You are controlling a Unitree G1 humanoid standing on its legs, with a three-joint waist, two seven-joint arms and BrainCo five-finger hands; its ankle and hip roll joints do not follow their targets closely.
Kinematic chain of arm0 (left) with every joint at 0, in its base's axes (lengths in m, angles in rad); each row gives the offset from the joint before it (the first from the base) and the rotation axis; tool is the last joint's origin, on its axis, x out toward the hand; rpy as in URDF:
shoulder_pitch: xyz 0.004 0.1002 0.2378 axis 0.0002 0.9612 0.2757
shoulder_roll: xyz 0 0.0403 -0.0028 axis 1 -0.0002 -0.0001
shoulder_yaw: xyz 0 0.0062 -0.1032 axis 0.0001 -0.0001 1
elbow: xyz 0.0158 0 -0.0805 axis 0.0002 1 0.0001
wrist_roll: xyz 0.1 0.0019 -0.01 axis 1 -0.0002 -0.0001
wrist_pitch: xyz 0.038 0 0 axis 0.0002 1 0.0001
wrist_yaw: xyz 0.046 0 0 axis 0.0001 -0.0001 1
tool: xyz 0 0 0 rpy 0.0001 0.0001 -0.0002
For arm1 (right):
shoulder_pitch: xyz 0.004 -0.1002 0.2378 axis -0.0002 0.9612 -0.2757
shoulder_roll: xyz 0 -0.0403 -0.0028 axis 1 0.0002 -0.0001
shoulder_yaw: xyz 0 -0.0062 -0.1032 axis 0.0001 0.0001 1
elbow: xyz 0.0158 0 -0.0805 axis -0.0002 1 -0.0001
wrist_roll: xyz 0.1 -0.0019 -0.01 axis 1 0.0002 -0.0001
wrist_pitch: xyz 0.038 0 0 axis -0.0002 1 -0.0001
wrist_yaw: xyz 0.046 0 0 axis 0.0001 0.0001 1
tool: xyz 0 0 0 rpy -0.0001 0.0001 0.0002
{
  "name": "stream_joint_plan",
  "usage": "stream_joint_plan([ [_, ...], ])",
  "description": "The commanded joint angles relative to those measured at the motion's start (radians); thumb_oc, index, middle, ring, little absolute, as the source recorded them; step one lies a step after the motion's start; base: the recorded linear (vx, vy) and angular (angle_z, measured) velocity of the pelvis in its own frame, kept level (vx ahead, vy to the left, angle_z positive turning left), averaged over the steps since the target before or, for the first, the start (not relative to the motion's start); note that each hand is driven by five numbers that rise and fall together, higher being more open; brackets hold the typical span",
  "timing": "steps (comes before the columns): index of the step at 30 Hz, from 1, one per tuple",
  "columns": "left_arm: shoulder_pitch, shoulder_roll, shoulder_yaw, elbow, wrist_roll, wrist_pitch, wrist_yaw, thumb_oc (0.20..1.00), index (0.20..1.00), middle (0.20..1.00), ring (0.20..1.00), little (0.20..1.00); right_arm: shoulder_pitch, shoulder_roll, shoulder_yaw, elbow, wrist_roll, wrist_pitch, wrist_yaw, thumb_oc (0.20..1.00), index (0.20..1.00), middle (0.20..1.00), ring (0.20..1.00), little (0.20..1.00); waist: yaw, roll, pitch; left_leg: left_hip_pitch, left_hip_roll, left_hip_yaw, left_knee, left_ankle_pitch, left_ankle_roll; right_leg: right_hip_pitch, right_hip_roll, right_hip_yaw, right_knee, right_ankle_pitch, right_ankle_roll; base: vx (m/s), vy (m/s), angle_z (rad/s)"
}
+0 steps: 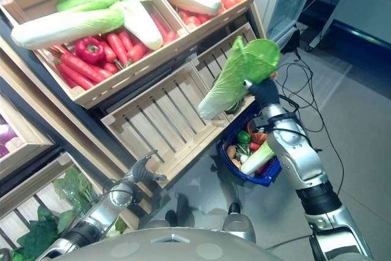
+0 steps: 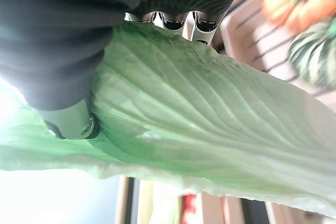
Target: Pick up fruits and vegetables into the basket
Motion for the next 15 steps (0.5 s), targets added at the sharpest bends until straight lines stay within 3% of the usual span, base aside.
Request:
stream_joint_plan([
  [1, -0.017, 0.039, 0.042, 0.011, -0.067, -0.051, -0.016, 1.0, 1.0, 1.0, 1.0, 1.0, -0.038, -0.021, -0.089, -0.144, 0.032, -0.126, -0.028, 0.2, 0.2, 0.2, 0.2, 0.2, -0.001, -0.038, 0.033, -0.043, 0.029, 0.042, 0.168, -0.202, 0.038, -0.035, -0.04, 0.016, 0.078, -0.062, 0.073, -0.11, -0.083, -0.04],
  [10, -0.052, 0.05, -0.036, 0.022, -0.153, -0.069, -0.242, 1.0, 1.0, 1.0, 1.0, 1.0, -0.044, -0.117, -0.2, -0.053, -0.011, -0.163, -0.115, 0.2, 0.2, 0.2, 0.2, 0.2, -0.051, 0.011, 0.196, -0.197, 0.059, 0.04, 0.235, -0.178, 0.022, -0.188, -0.017, 0.02, 0.189, -0.11, 0.03, -0.17, -0.037, 0.02],
  [15, -0.07, 0.049, -0.099, 0.025, -0.176, -0.076, -0.276, 1.0, 1.0, 1.0, 1.0, 1.0, -0.055, -0.143, -0.211, 0.032, -0.052, -0.184, -0.166, 0.2, 0.2, 0.2, 0.2, 0.2, -0.075, 0.042, 0.263, -0.261, 0.066, 0.035, 0.265, -0.157, 0.008, -0.254, -0.016, 0.017, 0.238, -0.125, 0.009, -0.07, -0.008, 0.0],
])
